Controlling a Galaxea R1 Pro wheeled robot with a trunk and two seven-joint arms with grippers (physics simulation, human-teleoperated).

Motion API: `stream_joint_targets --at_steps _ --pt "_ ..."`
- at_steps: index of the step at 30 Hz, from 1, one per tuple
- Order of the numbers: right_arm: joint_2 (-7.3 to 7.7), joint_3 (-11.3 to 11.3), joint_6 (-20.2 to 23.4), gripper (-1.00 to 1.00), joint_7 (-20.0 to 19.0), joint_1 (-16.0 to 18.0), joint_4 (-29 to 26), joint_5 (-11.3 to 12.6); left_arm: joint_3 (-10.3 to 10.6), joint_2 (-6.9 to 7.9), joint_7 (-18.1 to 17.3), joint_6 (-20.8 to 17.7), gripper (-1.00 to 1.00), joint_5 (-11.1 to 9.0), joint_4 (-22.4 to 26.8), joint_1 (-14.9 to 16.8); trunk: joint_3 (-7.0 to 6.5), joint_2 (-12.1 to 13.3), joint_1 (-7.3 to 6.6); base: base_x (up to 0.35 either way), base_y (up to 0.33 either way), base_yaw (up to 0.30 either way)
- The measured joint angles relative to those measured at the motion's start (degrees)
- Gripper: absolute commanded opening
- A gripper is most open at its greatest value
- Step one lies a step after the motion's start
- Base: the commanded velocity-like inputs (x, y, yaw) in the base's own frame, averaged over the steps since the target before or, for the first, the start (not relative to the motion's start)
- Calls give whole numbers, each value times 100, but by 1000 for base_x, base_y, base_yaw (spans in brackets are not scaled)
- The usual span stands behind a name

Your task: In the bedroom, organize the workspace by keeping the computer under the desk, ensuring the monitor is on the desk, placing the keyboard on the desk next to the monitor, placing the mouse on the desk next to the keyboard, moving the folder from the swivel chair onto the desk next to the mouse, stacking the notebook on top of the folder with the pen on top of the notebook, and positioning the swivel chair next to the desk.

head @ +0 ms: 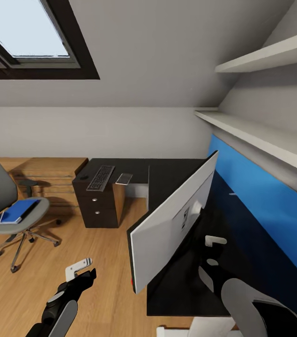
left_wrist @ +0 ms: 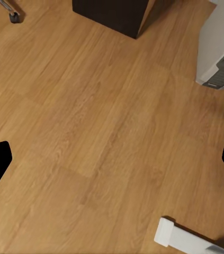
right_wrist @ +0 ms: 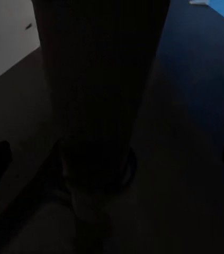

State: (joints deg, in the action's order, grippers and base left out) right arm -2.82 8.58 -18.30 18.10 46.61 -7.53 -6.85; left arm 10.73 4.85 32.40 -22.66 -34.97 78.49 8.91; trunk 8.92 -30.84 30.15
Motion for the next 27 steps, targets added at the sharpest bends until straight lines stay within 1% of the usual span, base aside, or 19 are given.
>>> stream_joint_targets --at_steps 10,18,27 --pt "7 0 0 100 0 0 0 -3 1 0 -1 -10 100 0 0 0 0 0 0 9 7 0" --pt "15 0 0 100 1 0 -5 -3 1 -6 -5 -19 100 0 -6 0 0 0 0 118 1 0" --pt "24 0 0 100 0 0 -9 -3 1 -8 -4 -18 100 1 -9 0 0 0 0 11 0 0"
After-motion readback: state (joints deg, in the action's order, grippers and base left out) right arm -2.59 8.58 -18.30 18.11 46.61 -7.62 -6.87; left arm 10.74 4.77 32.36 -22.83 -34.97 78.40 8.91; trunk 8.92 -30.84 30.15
